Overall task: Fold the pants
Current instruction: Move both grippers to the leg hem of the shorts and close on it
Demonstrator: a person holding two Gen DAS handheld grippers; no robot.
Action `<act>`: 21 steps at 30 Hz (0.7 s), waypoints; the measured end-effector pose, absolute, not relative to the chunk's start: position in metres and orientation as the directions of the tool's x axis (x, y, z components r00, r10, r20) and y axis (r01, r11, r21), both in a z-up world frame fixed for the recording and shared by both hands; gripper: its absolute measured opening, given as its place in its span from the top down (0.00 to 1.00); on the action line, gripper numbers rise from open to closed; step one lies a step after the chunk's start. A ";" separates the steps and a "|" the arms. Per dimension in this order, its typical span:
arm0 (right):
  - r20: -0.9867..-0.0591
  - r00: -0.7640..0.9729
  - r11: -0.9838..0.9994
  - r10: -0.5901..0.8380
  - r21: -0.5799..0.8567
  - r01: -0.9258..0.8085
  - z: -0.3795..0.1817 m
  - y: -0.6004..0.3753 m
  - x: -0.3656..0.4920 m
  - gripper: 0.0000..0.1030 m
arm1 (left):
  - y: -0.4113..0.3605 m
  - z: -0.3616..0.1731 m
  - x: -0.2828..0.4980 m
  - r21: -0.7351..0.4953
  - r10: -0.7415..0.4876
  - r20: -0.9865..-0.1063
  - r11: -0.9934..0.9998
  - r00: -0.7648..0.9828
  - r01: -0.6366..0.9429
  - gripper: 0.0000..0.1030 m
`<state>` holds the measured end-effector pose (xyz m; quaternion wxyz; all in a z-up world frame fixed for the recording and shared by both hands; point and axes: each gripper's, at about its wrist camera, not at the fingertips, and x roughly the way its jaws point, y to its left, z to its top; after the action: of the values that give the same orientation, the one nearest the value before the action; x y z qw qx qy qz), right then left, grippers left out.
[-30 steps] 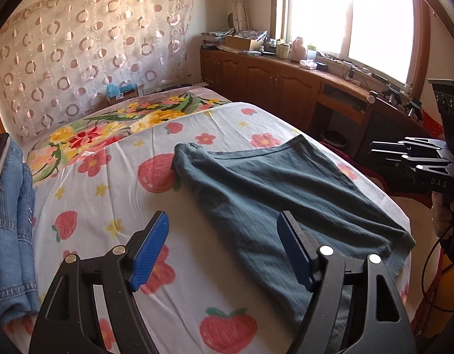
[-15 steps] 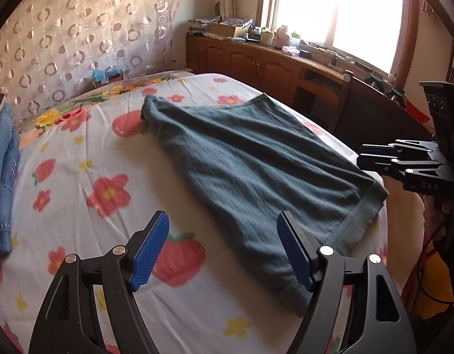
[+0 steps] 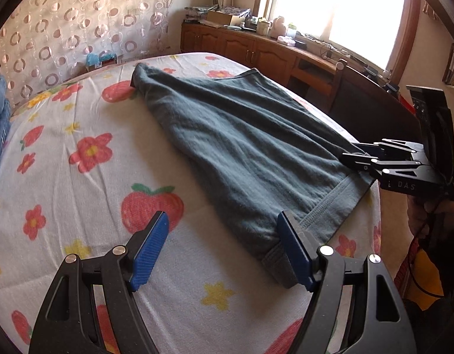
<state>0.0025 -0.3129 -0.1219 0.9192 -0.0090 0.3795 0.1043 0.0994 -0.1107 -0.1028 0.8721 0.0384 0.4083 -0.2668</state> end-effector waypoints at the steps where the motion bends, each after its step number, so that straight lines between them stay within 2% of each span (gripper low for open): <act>1: -0.696 0.696 0.979 0.178 0.052 -0.199 -0.122 -0.311 0.002 0.55 | -0.111 -0.103 0.099 -0.151 -0.435 -0.731 0.855 0.526 0.496 0.26; 3: -0.699 0.701 0.983 0.143 0.016 -0.184 -0.123 -0.308 0.000 0.45 | -0.111 -0.103 0.098 -0.149 -0.433 -0.731 0.855 0.527 0.496 0.26; 5: -0.703 0.699 0.984 0.133 0.012 -0.175 -0.124 -0.310 -0.001 0.44 | -0.110 -0.103 0.097 -0.145 -0.433 -0.731 0.854 0.528 0.500 0.26; 15: -0.714 0.681 0.984 0.161 0.065 -0.165 -0.118 -0.319 -0.016 0.44 | -0.105 -0.096 0.086 -0.160 -0.444 -0.720 0.854 0.533 0.495 0.26; 17: -0.719 0.675 0.982 0.168 0.061 -0.180 -0.118 -0.317 -0.021 0.49 | -0.106 -0.094 0.081 -0.164 -0.452 -0.715 0.850 0.533 0.500 0.26; 21: -0.730 0.659 0.979 0.182 0.070 -0.193 -0.120 -0.315 -0.026 0.52 | -0.109 -0.093 0.075 -0.187 -0.477 -0.712 0.837 0.516 0.515 0.37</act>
<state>-0.0259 -0.3153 -0.1198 0.9107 -0.0066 0.4000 0.1028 0.0753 -0.1088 -0.0929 0.8703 0.0237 0.4012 -0.2848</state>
